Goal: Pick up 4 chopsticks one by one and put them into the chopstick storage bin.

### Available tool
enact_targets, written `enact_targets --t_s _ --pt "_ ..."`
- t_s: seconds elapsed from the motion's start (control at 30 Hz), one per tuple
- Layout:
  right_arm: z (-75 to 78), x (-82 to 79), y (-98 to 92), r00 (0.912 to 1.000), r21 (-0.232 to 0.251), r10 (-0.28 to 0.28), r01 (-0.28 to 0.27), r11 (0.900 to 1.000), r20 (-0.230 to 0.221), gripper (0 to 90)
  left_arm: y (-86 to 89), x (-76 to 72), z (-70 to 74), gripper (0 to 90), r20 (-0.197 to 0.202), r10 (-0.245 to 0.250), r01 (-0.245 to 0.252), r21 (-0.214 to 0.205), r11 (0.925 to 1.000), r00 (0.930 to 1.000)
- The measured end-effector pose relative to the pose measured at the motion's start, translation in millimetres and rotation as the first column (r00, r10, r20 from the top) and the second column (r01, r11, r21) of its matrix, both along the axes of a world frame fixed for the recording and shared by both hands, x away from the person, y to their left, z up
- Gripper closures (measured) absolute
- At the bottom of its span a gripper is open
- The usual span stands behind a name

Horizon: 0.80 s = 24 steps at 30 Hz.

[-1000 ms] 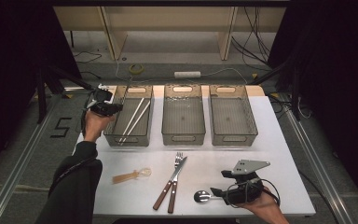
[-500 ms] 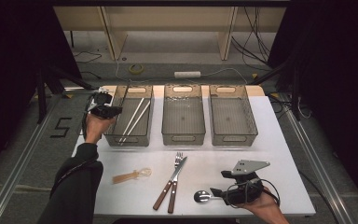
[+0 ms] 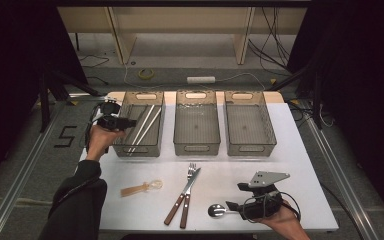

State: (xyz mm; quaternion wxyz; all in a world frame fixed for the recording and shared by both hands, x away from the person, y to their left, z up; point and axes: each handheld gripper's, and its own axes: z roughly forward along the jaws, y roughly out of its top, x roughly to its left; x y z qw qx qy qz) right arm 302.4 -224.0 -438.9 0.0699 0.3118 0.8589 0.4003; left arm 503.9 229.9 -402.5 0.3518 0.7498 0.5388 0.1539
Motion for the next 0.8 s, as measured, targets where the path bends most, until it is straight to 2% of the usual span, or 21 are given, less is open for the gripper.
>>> enact_targets --t_s 0.17,0.23,0.33,0.4,0.5,0.57,0.8 --pt "1.0 -0.4 0.2 1.0000 0.005 -0.007 0.007 1.0000 0.002 27.0 -6.3 -25.1 9.5 41.4 0.050 -0.078 0.080 -0.023 0.9966 0.9956" --pt "1.3 -0.4 0.4 1.0000 0.004 -0.005 0.005 1.0000 0.004 27.0 -10.4 -31.8 12.3 39.0 0.037 -0.111 0.111 -0.005 0.9938 0.9931" --pt "2.0 -1.0 1.0 1.0000 0.002 -0.004 0.004 1.0000 0.007 27.0 -15.3 -43.1 18.1 36.3 0.050 -0.164 0.164 0.008 0.9864 0.9851" --pt "2.5 -1.4 0.5 0.9999 0.005 -0.004 0.004 1.0000 0.011 27.0 -17.3 -49.0 21.4 34.4 0.055 -0.179 0.178 0.020 0.9838 0.9824" --pt "2.0 -1.4 0.0 0.9999 0.003 -0.005 0.005 1.0000 0.011 27.0 -19.4 -56.5 23.1 32.5 0.062 -0.202 0.202 0.012 0.9794 0.9774" --pt "2.1 -1.6 -0.4 0.9999 0.003 -0.005 0.005 1.0000 0.011 27.0 -21.3 -61.0 22.8 31.5 0.052 -0.231 0.231 0.015 0.9729 0.9715" --pt "1.7 -0.8 -1.9 0.9999 -0.004 -0.003 0.003 1.0000 0.010 27.0 -27.3 -74.7 21.5 27.7 0.044 -0.278 0.277 0.037 0.9602 0.9595"
